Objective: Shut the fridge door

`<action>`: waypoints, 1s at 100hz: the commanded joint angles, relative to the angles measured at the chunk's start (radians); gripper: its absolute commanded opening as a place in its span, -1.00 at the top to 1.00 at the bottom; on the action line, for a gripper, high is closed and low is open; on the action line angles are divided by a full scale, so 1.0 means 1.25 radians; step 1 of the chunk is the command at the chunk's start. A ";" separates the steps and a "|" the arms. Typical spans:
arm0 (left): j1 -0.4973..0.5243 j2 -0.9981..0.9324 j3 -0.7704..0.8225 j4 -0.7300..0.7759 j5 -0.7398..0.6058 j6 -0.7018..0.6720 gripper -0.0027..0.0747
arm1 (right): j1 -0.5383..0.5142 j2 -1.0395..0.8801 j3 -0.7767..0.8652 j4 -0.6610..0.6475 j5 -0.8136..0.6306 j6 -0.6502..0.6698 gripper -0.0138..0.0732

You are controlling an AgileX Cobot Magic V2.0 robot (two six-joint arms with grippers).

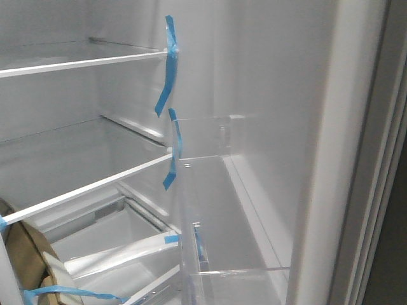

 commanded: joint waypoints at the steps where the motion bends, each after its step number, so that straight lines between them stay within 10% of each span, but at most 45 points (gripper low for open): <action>1: -0.006 0.015 0.022 -0.001 -0.061 -0.003 0.99 | 0.024 0.005 -0.039 -0.003 -0.039 0.000 0.86; 100: -0.006 0.015 0.022 -0.001 -0.061 -0.003 0.99 | 0.293 0.005 -0.052 -0.001 -0.056 0.000 0.86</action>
